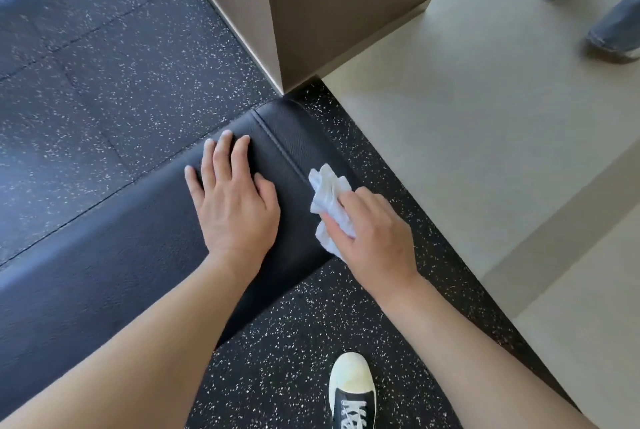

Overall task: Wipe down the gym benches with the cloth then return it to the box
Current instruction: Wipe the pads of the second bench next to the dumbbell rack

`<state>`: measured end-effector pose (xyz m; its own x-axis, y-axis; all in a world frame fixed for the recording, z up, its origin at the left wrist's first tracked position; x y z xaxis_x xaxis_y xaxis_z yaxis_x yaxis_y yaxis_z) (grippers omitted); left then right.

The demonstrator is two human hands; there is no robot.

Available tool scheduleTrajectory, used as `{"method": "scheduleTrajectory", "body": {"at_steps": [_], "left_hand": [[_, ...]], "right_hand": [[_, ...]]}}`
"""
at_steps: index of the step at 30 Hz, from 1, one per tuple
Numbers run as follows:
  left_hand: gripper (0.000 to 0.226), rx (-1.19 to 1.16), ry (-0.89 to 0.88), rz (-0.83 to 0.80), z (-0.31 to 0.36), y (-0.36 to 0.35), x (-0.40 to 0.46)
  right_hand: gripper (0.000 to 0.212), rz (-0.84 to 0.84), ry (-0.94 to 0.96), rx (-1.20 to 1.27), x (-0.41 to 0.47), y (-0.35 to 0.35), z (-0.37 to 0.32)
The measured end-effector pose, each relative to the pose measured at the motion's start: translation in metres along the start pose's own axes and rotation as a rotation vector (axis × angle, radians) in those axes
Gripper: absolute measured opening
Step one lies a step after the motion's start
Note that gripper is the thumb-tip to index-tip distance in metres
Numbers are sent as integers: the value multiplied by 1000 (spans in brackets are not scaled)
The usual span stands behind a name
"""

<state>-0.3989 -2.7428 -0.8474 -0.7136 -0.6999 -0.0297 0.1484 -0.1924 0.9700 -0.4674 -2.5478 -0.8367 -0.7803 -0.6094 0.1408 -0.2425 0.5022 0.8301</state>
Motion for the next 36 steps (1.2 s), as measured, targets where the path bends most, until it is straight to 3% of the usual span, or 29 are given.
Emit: {"method": "scheduleTrajectory", "body": {"at_steps": [6, 11, 16, 19, 23, 25, 29, 36], "left_hand": [[60, 39, 28, 30, 1, -7, 2], [62, 91, 23, 39, 1, -10, 2], [65, 130, 19, 31, 1, -12, 3], [66, 143, 7, 39, 1, -13, 4], [67, 152, 2, 46, 0, -14, 5], [67, 160, -1, 50, -1, -14, 4], [68, 154, -4, 52, -1, -15, 6], [68, 158, 9, 55, 0, -14, 6]], "right_hand": [[33, 6, -230, 273, 80, -9, 37], [40, -105, -182, 381, 172, -48, 13], [55, -488, -177, 399, 243, -90, -9], [53, -633, -246, 601, 249, -101, -2], [37, -476, -331, 752, 205, -78, 28], [39, -450, -417, 824, 158, -60, 51], [33, -394, -431, 789, 79, -32, 78], [17, -371, -445, 757, 155, -53, 47]]}}
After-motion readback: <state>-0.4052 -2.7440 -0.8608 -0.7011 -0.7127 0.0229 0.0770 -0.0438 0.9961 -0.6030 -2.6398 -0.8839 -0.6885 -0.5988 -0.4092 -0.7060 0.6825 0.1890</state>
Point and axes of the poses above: each hand's wrist, its own x-axis towards the middle knuckle, its own y-axis out of the back of the hand, z = x × y, the point moved 5 cm from there along x, towards the middle knuckle, and after that the axes turned 7 degrees about x, right-handed, at the moved point
